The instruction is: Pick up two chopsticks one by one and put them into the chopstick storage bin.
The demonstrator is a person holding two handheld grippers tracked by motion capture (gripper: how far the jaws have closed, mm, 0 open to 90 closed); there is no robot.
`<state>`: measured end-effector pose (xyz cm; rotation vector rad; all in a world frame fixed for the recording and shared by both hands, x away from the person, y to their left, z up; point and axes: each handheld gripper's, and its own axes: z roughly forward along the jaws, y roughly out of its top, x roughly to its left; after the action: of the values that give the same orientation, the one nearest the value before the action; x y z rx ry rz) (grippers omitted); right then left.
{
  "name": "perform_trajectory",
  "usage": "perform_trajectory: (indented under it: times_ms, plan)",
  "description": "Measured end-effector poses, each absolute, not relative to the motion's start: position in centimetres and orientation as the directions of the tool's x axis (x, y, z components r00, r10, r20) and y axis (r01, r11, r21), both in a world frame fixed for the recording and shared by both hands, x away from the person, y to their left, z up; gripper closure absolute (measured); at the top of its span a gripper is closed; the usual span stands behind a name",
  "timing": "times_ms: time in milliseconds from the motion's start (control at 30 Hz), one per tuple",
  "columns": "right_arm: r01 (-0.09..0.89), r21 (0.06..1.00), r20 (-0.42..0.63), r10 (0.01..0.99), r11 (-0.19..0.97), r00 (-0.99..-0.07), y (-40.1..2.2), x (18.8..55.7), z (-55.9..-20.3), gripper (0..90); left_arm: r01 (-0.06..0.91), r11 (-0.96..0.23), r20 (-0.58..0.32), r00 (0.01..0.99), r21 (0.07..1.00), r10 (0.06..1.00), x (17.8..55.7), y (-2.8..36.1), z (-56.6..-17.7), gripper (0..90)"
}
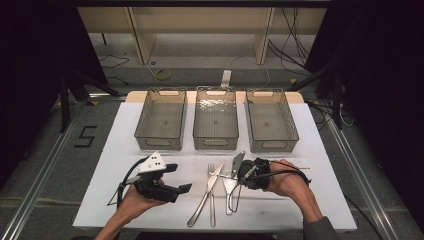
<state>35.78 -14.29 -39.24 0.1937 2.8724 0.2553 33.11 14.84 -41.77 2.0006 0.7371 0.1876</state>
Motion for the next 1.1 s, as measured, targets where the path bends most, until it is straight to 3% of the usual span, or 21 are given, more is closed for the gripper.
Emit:
perform_trajectory:
  times_ms: [267, 433, 700, 800, 933, 1100]
  plan:
    - [0.059, 0.186, -0.226, 0.102, 0.981, -0.969, -13.3, 34.8, -39.1, 86.1, 0.412, -0.46, -0.143, 0.846, 0.787, 0.513, 33.9, 12.5, -41.2, 16.7]
    - [0.037, 0.176, -0.222, 0.076, 0.984, -0.972, -12.7, 34.3, -39.2, 86.1, 0.374, -0.555, -0.081, 0.874, 0.743, 0.48, 34.1, 11.1, -40.8, 16.7]
    - [-0.009, 0.174, -0.234, 0.033, 0.985, -0.972, -12.0, 34.0, -39.3, 86.1, 0.318, -0.644, -0.044, 0.914, 0.696, 0.404, 33.8, 9.1, -40.8, 25.3]
    - [-0.023, 0.171, -0.237, 0.018, 0.985, -0.971, -11.6, 33.6, -39.3, 86.1, 0.297, -0.668, -0.033, 0.925, 0.683, 0.377, 33.7, 8.7, -40.8, 31.5]
    - [-0.049, 0.157, -0.238, -0.01, 0.986, -0.971, -10.8, 32.9, -38.9, 86.1, 0.273, -0.689, -0.041, 0.942, 0.671, 0.333, 33.5, 8.2, -41.0, 47.2]
    - [-0.064, 0.167, -0.235, -0.023, 0.984, -0.972, -10.7, 32.8, -39.1, 86.0, 0.244, -0.711, -0.024, 0.952, 0.659, 0.304, 33.2, 7.8, -41.1, 52.4]
